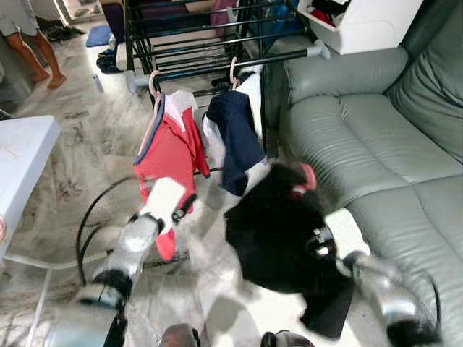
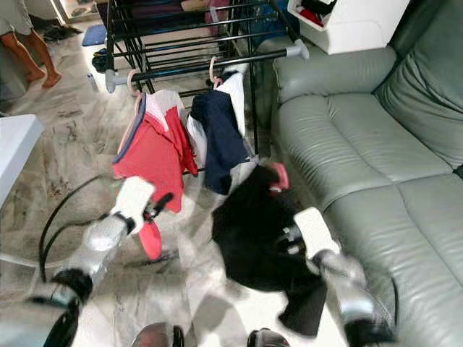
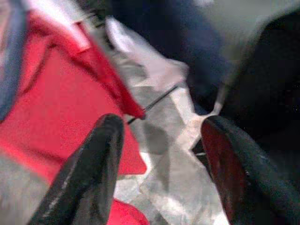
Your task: Hang hanger
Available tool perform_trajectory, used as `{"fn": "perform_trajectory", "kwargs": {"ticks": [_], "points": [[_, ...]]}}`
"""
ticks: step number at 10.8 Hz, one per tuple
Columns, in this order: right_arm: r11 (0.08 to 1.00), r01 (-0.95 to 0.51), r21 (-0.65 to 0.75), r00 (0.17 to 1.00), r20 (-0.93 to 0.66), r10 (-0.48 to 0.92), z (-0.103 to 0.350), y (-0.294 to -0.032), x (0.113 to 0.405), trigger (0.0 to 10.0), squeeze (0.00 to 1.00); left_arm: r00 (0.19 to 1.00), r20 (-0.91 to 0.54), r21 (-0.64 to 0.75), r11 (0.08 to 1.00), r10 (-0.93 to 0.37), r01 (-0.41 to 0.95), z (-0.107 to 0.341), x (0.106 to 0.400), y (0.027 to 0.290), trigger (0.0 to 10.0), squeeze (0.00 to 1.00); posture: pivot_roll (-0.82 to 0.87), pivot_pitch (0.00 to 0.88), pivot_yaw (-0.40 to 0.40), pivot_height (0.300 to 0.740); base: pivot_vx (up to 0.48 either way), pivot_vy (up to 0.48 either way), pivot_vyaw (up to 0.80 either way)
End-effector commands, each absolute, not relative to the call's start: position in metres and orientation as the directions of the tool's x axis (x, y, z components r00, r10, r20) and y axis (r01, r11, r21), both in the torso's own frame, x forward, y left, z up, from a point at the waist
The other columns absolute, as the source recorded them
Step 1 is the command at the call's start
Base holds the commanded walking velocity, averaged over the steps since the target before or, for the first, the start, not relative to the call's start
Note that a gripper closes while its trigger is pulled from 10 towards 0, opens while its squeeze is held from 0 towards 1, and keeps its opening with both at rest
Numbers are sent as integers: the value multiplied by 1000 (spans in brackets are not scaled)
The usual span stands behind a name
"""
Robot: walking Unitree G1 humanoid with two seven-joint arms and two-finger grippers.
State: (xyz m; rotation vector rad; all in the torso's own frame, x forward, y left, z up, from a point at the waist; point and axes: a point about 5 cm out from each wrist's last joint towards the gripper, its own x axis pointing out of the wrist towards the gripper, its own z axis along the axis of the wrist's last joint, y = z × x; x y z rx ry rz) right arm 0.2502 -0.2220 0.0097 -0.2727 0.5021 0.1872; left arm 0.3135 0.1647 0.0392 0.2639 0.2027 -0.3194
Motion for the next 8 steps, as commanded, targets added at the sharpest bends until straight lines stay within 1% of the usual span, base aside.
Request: {"fn": "perform_trajectory", "kwargs": {"ticks": [1,2,3,4,5,6,7,8], "points": [[964,-149,-219,900,-435,40,18,-223,251,0,0,953,-224,209,945,-203,251,39,310,179,10000,1000,-82,0,58,740,0,0,0],[979,-59,-194,901,-433,-32,14,-226,245,0,0,963,-225,198,961,-146,191,36,306,189,10000,1000,-84,0,57,740,0,0,0],[977,14,-213,896,-431,-107,10,-230,235,0,0,967,-229,153,977,-109,147,33,301,193,10000,1000,-82,0,54,740,0,0,0],[981,29,-192,901,-420,-108,10,-225,230,0,0,970,-210,162,974,-119,155,33,298,186,10000,1000,-81,0,57,740,0,0,0],[978,43,-205,906,-405,-124,13,-224,229,0,0,973,-193,152,976,-125,155,36,297,181,10000,678,-81,0,59,740,0,0,0],[978,85,-192,914,-375,-153,19,-224,229,0,0,977,-170,136,979,-126,150,42,297,174,10000,0,-74,0,61,740,0,0,0],[965,121,-233,928,-319,-193,29,-226,232,0,0,979,-152,123,980,-134,153,47,295,168,10000,0,-67,0,63,740,0,0,0],[966,140,-217,936,-289,-200,35,-229,236,0,0,980,-135,105,981,-146,161,48,291,165,10000,0,-70,0,59,740,0,0,0]]}}
